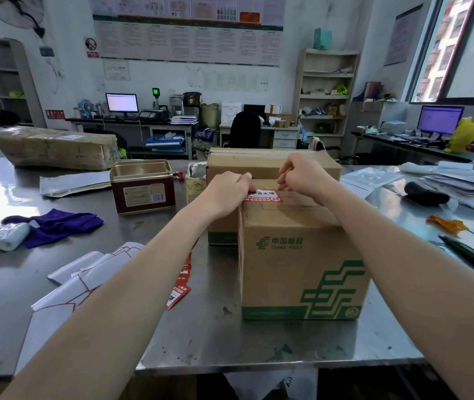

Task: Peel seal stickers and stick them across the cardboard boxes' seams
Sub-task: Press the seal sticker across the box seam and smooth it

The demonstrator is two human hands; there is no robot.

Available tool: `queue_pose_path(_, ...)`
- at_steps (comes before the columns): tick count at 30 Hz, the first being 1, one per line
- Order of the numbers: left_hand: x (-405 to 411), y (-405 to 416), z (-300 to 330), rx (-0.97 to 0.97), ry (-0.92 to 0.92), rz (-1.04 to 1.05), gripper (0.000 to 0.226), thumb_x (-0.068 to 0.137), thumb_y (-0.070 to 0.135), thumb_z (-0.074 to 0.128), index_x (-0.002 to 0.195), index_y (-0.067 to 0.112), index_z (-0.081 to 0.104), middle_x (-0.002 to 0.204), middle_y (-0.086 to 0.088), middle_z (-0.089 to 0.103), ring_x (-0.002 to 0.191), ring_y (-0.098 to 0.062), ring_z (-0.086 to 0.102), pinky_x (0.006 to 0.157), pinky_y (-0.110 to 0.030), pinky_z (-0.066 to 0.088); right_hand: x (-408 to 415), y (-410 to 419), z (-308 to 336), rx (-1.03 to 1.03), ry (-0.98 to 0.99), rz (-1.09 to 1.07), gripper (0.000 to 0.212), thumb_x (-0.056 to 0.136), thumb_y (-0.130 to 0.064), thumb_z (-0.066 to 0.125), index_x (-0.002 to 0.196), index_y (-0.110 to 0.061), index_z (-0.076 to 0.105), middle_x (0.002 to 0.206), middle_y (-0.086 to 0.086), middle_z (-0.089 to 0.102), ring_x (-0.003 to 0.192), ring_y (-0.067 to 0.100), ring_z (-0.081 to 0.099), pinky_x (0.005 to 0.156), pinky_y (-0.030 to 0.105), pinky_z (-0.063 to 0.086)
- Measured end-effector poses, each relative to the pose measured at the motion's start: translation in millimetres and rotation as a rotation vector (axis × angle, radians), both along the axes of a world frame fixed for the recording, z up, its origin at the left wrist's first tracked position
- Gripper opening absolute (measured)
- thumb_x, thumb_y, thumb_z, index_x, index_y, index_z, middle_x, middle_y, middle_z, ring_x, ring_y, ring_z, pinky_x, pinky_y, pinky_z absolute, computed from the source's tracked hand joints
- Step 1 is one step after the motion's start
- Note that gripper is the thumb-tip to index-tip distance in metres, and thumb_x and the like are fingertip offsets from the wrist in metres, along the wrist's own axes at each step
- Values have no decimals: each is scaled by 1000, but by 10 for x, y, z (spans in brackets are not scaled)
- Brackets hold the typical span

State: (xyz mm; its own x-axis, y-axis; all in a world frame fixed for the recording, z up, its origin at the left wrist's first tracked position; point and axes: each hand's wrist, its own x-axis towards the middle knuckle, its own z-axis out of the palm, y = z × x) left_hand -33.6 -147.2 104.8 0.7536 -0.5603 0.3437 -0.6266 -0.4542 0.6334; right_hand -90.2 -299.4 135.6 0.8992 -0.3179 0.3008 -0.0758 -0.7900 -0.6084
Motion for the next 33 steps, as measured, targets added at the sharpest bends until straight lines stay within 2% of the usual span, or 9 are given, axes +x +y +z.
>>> queue_pose_path(6,4,-5,5,-3,2,-6,48,102,29,26,108,12,70,123,-9,63,115,-22,53,91,-25,32,-17,62,30,-56,12,33,22,88,6,42,78,-11,50,94,18,66,95,26,64,91,43,51)
queue_pose_path(11,-24,-5,19,11,-12,-3,49,102,28,25,110,9,69,125,-11,62,116,-23,52,92,-26,31,-36,113,32,-80,12,20,28,89,5,40,69,-12,49,96,20,68,95,28,64,89,40,51)
queue_pose_path(14,-50,-4,31,20,-21,-4,50,103,26,24,111,7,69,126,-13,61,117,-26,51,96,-29,33,-36,126,39,-87,23,8,21,90,4,41,80,5,60,98,27,67,95,34,64,86,44,53)
queue_pose_path(18,-59,1,39,35,-14,-5,49,103,24,23,112,5,67,128,-12,60,119,-26,50,95,-28,33,2,143,33,-32,42,-15,27,89,5,40,102,21,57,104,36,62,99,44,61,86,54,50)
queue_pose_path(22,-53,2,22,23,-2,-6,49,102,27,24,114,9,68,128,-10,60,119,-23,51,91,-24,31,67,107,39,83,63,-49,25,91,5,38,102,13,58,86,19,65,93,31,64,88,43,53)
queue_pose_path(25,-41,6,16,37,-9,-2,49,102,28,24,115,9,67,130,-11,58,119,-24,50,93,-26,32,91,107,38,255,97,-33,26,95,2,34,111,11,53,80,13,58,80,23,58,73,30,50)
queue_pose_path(27,-28,11,15,38,-7,-3,49,102,29,24,115,10,67,130,-11,59,119,-24,51,93,-26,31,96,92,26,209,83,-21,27,95,1,36,113,9,55,85,13,60,79,20,56,72,28,49)
queue_pose_path(30,-21,16,8,36,-1,-2,49,102,30,24,115,10,67,128,-11,59,118,-24,51,93,-27,31,81,39,2,-10,49,-34,26,91,2,44,108,2,64,106,13,65,98,23,59,89,34,50)
queue_pose_path(33,-18,12,11,37,-8,-4,50,102,29,24,112,9,68,126,-12,60,116,-25,51,93,-28,32,50,6,0,-219,50,-16,24,89,-1,51,106,-4,67,111,11,68,105,22,61,95,34,49)
